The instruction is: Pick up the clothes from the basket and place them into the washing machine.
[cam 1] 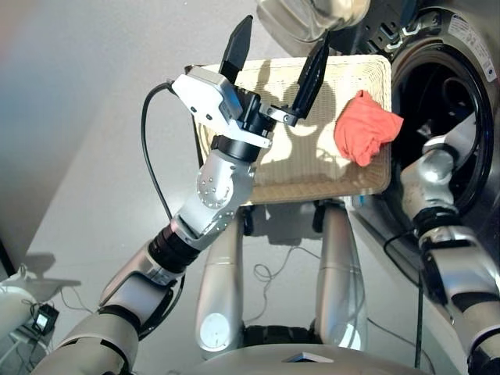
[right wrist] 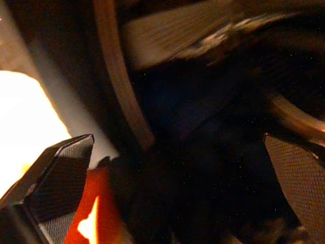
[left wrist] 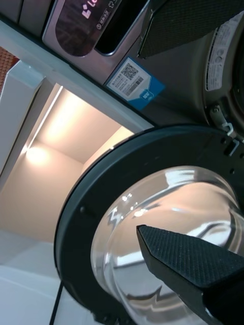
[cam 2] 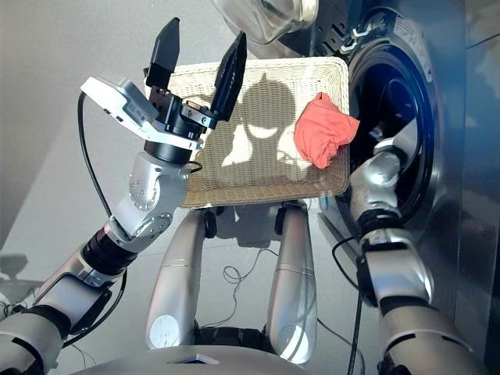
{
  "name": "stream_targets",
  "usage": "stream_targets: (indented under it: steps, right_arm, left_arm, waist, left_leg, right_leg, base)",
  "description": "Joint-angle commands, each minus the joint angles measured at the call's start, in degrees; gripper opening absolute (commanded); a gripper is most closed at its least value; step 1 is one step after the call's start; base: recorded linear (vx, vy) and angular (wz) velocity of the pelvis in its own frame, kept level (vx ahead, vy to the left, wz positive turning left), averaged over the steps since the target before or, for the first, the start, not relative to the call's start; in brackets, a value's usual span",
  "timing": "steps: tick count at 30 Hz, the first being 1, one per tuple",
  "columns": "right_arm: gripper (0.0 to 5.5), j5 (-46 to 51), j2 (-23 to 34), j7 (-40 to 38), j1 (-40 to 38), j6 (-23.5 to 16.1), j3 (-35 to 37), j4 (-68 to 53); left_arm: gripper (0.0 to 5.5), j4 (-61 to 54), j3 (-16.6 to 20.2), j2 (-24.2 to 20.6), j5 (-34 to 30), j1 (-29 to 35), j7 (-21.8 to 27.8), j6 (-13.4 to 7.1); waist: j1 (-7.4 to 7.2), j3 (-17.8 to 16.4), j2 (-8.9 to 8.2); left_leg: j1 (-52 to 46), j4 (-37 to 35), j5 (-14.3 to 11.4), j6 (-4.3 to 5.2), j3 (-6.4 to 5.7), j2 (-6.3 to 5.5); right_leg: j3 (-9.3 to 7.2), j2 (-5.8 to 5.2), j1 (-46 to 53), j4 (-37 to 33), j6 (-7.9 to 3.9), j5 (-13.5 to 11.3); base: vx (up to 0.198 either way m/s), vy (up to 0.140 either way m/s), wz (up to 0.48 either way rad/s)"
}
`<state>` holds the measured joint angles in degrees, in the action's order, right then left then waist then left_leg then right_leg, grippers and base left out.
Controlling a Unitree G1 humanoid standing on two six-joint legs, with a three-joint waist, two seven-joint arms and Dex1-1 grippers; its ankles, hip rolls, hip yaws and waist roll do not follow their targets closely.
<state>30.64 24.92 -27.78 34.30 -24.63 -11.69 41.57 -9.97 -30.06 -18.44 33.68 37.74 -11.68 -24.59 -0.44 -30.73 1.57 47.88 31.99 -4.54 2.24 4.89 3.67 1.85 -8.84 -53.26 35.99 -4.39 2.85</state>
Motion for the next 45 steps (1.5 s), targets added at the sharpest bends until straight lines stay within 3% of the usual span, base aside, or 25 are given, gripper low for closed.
stream_targets:
  steps: [1,4,11,23,32,45]
  right_arm:
    - [5.50,-5.3,1.4,5.4,-2.3,0.7,-3.5,-10.6]
    - [5.50,-8.1,1.9,8.3,-4.3,1.7,-7.1,-17.2]
    - [5.50,-11.8,1.0,12.3,-3.4,5.1,-12.0,-19.0]
    - [5.50,-11.2,-1.9,11.2,10.3,9.4,-13.1,3.5]
    - [5.50,-12.3,-1.7,11.1,21.0,12.6,-13.3,24.1]
    - [5.50,-17.4,1.7,11.6,28.9,15.2,-16.2,32.8]
  left_arm:
    - [5.50,-6.9,3.1,0.3,-0.9,-1.6,0.4,-1.7]
    - [5.50,-7.2,3.5,0.1,-0.9,-2.4,0.6,-1.2]
    - [5.50,-7.3,3.6,0.4,-1.3,-3.2,0.6,-0.5]
    - [5.50,-8.0,3.3,1.7,0.3,-2.5,1.7,0.1]
    - [5.50,-8.7,2.4,1.4,0.8,-0.9,2.0,0.4]
    - [5.50,-8.6,1.2,1.2,-0.6,0.7,2.0,1.4]
  waist:
    - [-0.31,0.9,-1.63]
    - [-0.64,0.9,-2.17]
    - [-0.58,0.9,-2.53]
    - [1.09,0.9,-1.94]
    - [2.58,0.9,-0.57]
    - [4.34,0.9,2.36]
  left_leg:
    - [-2.9,1.5,-3.7,1.98,-0.17,1.29]
    - [-2.9,1.3,-3.5,2.01,-0.24,1.36]
    - [-2.8,0.8,-3.2,2.05,-0.35,1.37]
    - [-2.5,0.6,-3.0,2.03,-0.35,1.09]
    - [-1.5,1.3,-3.4,2.14,-0.46,0.93]
    - [4.6,4.3,-3.5,2.25,-0.74,1.10]
  right_leg:
    - [1.37,0.71,4.5,-3.1,-2.57,-0.6]
    - [1.34,0.67,4.4,-3.3,-2.60,-0.8]
    - [0.96,0.40,4.5,-3.6,-2.60,-1.0]
    - [0.62,0.22,4.5,-4.2,-2.55,-1.4]
    - [0.26,-0.04,3.7,-3.2,-2.50,-0.7]
    - [-0.29,-0.16,-2.4,0.1,-2.41,0.2]
  base:
    - [0.000,0.000,0.000]
    - [0.000,0.000,0.000]
    - [0.000,0.000,0.000]
    - [0.000,0.000,0.000]
    - [0.000,0.000,0.000]
    - [0.000,0.000,0.000]
